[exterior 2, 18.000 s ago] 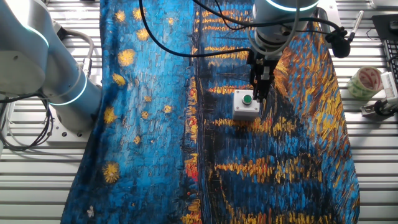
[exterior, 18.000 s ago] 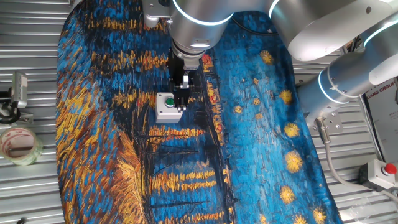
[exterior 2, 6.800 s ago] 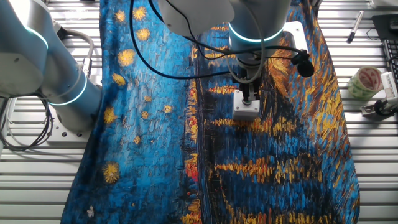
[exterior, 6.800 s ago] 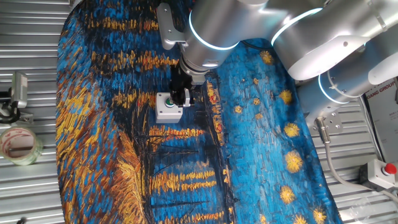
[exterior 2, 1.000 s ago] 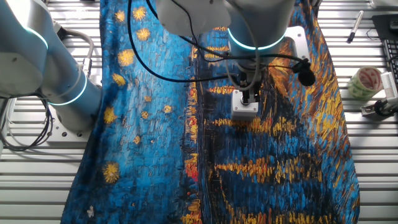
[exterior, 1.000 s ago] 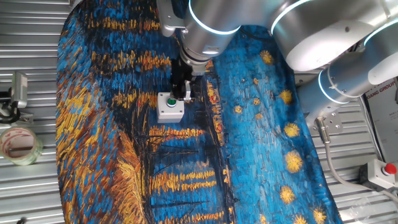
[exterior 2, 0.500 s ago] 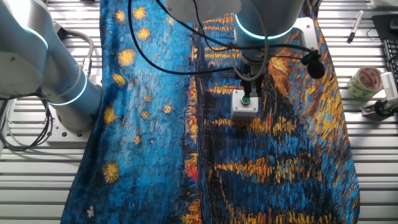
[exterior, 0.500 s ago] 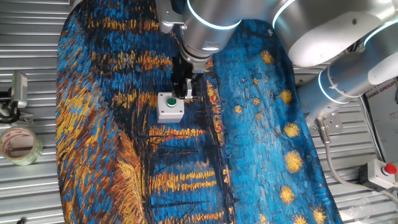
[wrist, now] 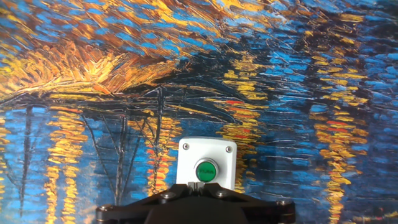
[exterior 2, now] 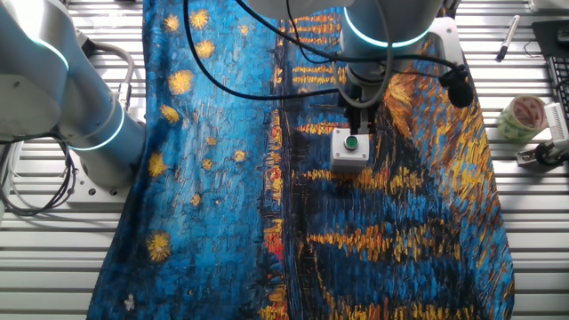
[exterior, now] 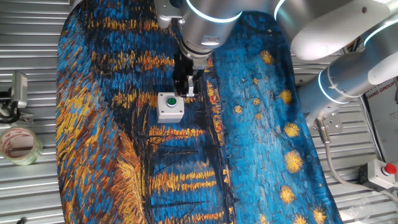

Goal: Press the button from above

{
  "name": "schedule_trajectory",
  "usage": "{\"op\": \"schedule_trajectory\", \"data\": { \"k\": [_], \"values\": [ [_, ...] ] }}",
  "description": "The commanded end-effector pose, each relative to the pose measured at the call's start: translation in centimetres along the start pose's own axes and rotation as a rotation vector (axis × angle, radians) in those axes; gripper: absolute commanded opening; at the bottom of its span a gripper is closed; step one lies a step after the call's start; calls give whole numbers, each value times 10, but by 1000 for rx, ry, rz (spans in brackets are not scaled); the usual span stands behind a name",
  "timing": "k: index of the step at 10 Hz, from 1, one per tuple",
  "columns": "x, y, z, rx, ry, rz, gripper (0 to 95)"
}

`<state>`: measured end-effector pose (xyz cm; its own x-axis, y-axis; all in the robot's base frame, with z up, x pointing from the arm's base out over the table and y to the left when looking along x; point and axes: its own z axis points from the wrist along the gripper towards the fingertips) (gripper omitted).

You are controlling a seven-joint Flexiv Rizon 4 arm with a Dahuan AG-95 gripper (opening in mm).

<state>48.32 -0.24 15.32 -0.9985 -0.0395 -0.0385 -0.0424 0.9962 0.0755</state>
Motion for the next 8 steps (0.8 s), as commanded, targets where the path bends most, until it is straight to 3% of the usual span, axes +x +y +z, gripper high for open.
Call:
{"op": "schedule_trajectory", "data": {
  "k": [1,8],
  "values": [
    [3,-1,-4,-1,6,-1,0],
    [5,3,-13,-7,14,9,0]
  ]
}}
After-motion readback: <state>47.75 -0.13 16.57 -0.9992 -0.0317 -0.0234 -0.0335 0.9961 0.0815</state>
